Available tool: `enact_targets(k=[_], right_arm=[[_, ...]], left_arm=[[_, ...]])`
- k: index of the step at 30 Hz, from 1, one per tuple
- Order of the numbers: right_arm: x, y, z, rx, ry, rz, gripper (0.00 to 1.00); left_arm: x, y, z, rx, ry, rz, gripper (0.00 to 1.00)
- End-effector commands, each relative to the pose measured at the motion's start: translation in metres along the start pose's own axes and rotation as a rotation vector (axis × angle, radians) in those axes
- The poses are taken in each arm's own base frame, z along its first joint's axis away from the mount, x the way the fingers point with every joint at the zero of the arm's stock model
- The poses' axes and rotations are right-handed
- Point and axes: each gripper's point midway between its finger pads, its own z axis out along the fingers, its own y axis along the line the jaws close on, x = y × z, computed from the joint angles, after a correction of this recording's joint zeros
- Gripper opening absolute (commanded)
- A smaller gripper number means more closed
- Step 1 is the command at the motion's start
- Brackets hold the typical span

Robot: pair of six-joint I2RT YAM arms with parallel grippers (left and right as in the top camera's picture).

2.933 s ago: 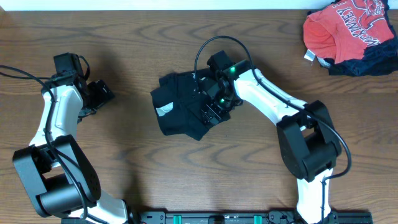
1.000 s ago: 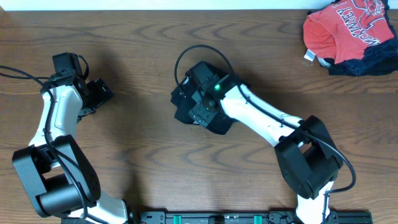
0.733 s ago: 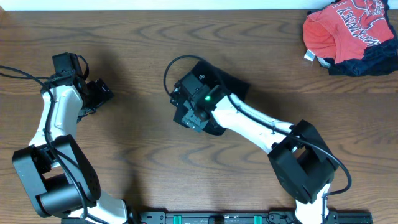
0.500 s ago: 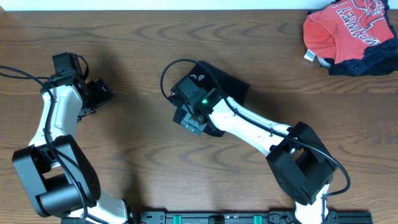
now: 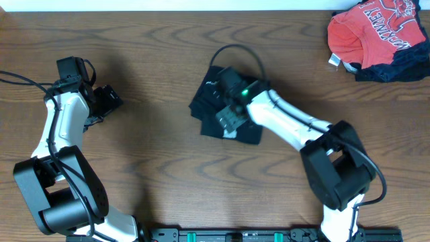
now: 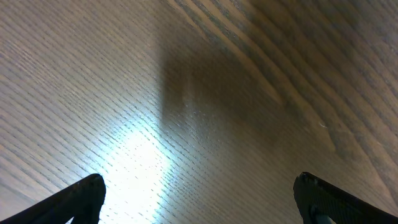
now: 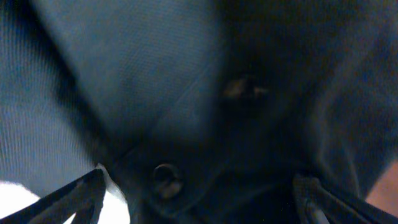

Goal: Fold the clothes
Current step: 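Carry the black bundle with the right gripper onto the red clothes pile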

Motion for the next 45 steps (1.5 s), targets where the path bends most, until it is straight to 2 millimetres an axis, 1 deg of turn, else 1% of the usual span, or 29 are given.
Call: enact_targets(k=[1, 4, 8, 12, 15, 17, 18, 19, 21, 22, 25, 26, 27, 29, 31, 36, 42, 45], right_arm=[[-0.001, -0.035, 0.009, 0.004, -0.011, 0.122, 0.93], [-0.006, -0.056, 0.011, -0.027, -0.036, 0.190, 0.93], [-0.004, -0.088, 0.020, -0.006, -0.048, 0.265, 0.95], [0.005, -0.120, 0.035, 0.018, -0.038, 0.335, 0.96], [0.011, -0.138, 0.036, -0.004, -0.034, 0.408, 0.96], [0.011, -0.147, 0.025, -0.026, -0.039, 0.458, 0.92], [0.009, -0.150, 0.016, -0.033, -0.045, 0.465, 0.90], [0.007, -0.153, 0.006, -0.030, -0.048, 0.470, 0.89], [0.002, -0.156, -0.018, -0.027, -0.060, 0.472, 0.90], [-0.001, -0.158, -0.034, -0.026, -0.075, 0.488, 0.91], [-0.009, -0.159, -0.076, -0.036, -0.123, 0.582, 0.98], [-0.010, -0.157, -0.085, -0.053, -0.133, 0.619, 0.99], [-0.009, -0.153, -0.092, -0.080, -0.136, 0.666, 0.99], [-0.007, -0.144, -0.095, -0.129, -0.116, 0.740, 0.99], [0.000, -0.137, -0.088, -0.157, -0.065, 0.833, 0.99], [0.021, -0.114, -0.059, -0.209, 0.070, 1.057, 0.99], [0.037, -0.084, -0.033, -0.221, 0.130, 1.166, 0.99], [0.036, -0.076, -0.022, -0.232, 0.107, 1.154, 0.94]], left_arm=[[0.004, 0.004, 0.005, -0.012, 0.016, -0.009, 0.98], [0.005, 0.004, 0.006, -0.014, 0.021, -0.009, 0.98], [0.008, 0.005, 0.012, -0.018, 0.041, -0.008, 0.98], [0.015, 0.007, 0.024, -0.033, 0.076, -0.005, 0.98], [0.019, 0.008, 0.034, -0.043, 0.100, -0.003, 0.98], [0.023, 0.009, 0.040, -0.050, 0.119, -0.002, 0.98], [0.025, 0.009, 0.043, -0.054, 0.128, -0.002, 0.98], [0.026, 0.010, 0.045, -0.057, 0.135, -0.001, 0.98], [0.029, 0.011, 0.050, -0.062, 0.147, 0.000, 0.98], [0.029, 0.011, 0.051, -0.063, 0.148, 0.000, 0.98], [0.029, 0.010, 0.054, -0.062, 0.147, 0.000, 0.98], [0.028, 0.010, 0.055, -0.062, 0.147, 0.000, 0.98], [0.028, 0.010, 0.055, -0.061, 0.147, 0.000, 0.98], [0.028, 0.010, 0.055, -0.061, 0.145, 0.000, 0.98], [0.028, 0.010, 0.055, -0.061, 0.145, 0.000, 0.98], [0.028, 0.010, 0.055, -0.061, 0.145, 0.000, 0.98], [0.028, 0.010, 0.055, -0.061, 0.145, 0.000, 0.98], [0.028, 0.010, 0.055, -0.061, 0.145, 0.000, 0.98]])
